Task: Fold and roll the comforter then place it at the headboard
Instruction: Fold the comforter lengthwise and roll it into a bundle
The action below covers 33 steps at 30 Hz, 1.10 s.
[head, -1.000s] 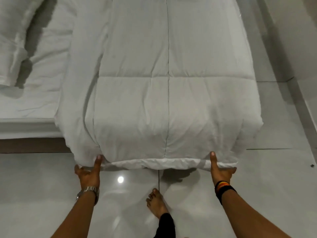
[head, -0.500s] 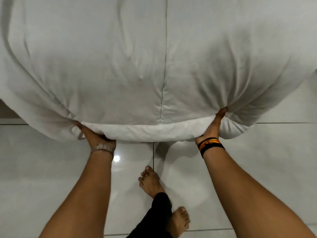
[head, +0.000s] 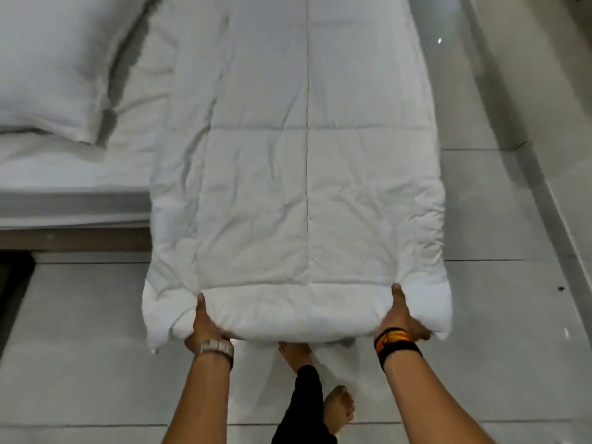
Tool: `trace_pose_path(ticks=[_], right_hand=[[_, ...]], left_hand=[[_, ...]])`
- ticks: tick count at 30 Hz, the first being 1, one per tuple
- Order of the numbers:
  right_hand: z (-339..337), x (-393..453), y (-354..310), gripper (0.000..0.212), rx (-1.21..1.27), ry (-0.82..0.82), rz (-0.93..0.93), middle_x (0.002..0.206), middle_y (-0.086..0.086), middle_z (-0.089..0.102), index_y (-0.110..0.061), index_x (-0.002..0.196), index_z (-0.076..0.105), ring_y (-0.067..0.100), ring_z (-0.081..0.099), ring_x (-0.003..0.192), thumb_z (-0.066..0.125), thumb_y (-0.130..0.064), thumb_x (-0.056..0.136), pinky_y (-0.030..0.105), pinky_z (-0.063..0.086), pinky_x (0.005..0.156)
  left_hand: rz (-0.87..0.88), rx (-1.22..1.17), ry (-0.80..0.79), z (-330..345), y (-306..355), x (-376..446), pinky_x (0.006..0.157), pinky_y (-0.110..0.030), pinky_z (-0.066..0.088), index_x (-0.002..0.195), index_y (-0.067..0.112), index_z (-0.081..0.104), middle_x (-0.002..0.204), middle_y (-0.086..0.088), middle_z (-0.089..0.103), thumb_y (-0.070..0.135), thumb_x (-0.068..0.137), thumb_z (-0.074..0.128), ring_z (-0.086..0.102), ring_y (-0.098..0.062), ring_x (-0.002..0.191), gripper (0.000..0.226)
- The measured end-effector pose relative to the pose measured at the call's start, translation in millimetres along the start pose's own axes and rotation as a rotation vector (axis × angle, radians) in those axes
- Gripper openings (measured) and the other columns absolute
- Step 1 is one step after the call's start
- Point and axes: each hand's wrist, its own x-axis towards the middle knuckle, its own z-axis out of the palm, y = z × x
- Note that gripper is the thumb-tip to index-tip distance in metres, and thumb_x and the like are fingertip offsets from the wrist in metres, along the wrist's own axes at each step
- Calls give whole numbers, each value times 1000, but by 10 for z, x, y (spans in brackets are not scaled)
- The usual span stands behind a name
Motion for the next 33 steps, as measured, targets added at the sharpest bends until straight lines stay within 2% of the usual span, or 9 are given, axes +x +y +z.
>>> trace_pose_path(ticks=[3, 7, 13, 18, 21, 25, 28, 31, 33], right_hand=[[-140, -633, -476, 135, 103, 1, 33, 162, 14, 40, -8, 166, -1, 33, 49, 142, 95, -32, 75, 45, 38, 118], [-32, -1273, -1234, 131, 176, -96, -113, 173, 13, 17, -10, 166, -12, 30, 38, 151, 89, -22, 83, 38, 30, 120], [819, -1717, -2452, 111, 145, -135, -368, 155, 17, 47, -21, 166, 5, 37, 58, 130, 78, -10, 83, 39, 45, 109], [2170, -1721, -3524, 111, 67, -506, -385, 165, 13, 34, -24, 167, -8, 33, 52, 139, 72, -9, 93, 45, 42, 117], [2846, -1479, -3808, 95, -227, -657, -453, 164, 10, 39, -20, 168, 12, 32, 54, 134, 75, -26, 96, 48, 45, 114], [2894, -859, -3133, 80, -737, -542, -736, 167, 16, 38, -7, 164, 31, 30, 40, 152, 68, -40, 101, 35, 28, 125], [2691, -612, -2524, 77, -915, -398, -925, 171, 16, 28, -7, 163, 35, 31, 25, 158, 58, -51, 104, 45, 10, 131], [2440, -590, -2122, 91, -877, -65, -921, 176, 14, 5, -27, 167, 20, 32, 4, 163, 50, -71, 94, 64, -3, 127], [2323, -675, -1949, 117, -693, 37, -595, 175, 15, -13, -35, 168, 0, 36, -10, 162, 54, -85, 78, 72, -1, 123]], left_hand=[[77, -189, 114, 52, 516, -857, 102, -53, 54, 151, 16, 44, 145, -5, 60, 35, 71, 95, 66, -25, 120, 97], [198, -286, -21, 460, 1194, -1619, 107, -51, 50, 162, 19, 21, 156, -7, 49, 19, 79, 90, 61, -26, 128, 108], [322, -236, -142, 1514, 2178, -2038, 115, -46, 43, 165, 16, -3, 166, -9, 30, 20, 77, 92, 49, -26, 140, 130], [331, -97, -408, 2959, 3043, -1689, 114, -43, 45, 165, 18, 1, 161, -11, 40, 23, 89, 82, 52, -28, 137, 110], [371, 104, -549, 3650, 3241, -1368, 105, -43, 50, 165, 27, 3, 144, -5, 54, 30, 96, 74, 59, -25, 125, 99], [627, 542, -613, 3760, 2737, -897, 99, -17, 46, 163, 15, 22, 157, -13, 48, 15, 103, 63, 54, -19, 134, 73], [752, 777, -655, 3494, 2362, -604, 113, -27, 40, 160, 17, 34, 160, -7, 47, 13, 104, 60, 47, -22, 145, 62], [1129, 990, -332, 3142, 2158, -317, 126, -52, 25, 160, 5, 35, 166, -18, 35, 24, 105, 52, 31, -36, 154, 61], [1111, 990, -33, 2892, 2047, -293, 126, -60, 13, 162, -1, 24, 169, -29, 17, 53, 102, 46, 14, -45, 157, 83]])
